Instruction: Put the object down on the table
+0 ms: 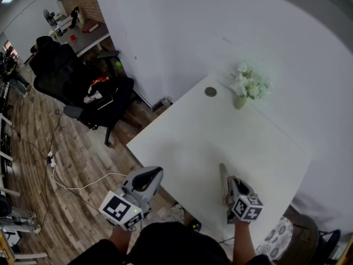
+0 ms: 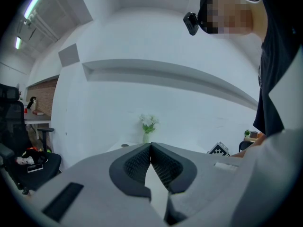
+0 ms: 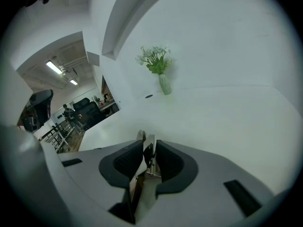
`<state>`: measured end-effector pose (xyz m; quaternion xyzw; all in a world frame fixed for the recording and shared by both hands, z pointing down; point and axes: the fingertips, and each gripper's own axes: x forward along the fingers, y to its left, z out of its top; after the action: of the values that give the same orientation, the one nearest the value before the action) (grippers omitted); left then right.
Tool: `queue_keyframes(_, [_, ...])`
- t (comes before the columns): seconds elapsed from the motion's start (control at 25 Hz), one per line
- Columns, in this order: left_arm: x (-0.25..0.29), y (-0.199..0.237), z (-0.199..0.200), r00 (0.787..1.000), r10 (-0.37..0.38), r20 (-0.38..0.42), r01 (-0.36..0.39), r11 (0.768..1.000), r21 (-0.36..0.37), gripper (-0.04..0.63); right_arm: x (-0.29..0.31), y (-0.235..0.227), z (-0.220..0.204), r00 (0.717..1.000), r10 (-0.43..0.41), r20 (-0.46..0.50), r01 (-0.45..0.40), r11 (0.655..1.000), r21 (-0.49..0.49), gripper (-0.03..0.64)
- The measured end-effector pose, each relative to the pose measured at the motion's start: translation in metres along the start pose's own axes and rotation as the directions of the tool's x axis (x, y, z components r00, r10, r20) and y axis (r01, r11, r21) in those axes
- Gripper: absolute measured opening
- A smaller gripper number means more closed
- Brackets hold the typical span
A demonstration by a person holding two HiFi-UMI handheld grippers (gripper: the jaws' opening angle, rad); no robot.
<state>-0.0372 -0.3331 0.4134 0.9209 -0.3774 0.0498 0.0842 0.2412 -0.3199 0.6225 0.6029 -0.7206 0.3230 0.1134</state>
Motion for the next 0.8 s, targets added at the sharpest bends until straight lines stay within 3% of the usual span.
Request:
queue_keyframes(0.36, [0.009,-0.013,0.007,0.999,-0.041,0.006,0.041,0.999,0.013,0.0,-0.027,-0.009,0.029,0.993,-0.051,0.103,0.053,0.999,-0.011,0.11])
queue_keyframes(0.8, [0.039,-0.04,0.014,0.99,-0.144,0.013,0.143,0.989,0.025,-0.001,-0.1,0.008,0.09,0.944,-0.024,0.33,0.036,0.999,-0.029,0.01])
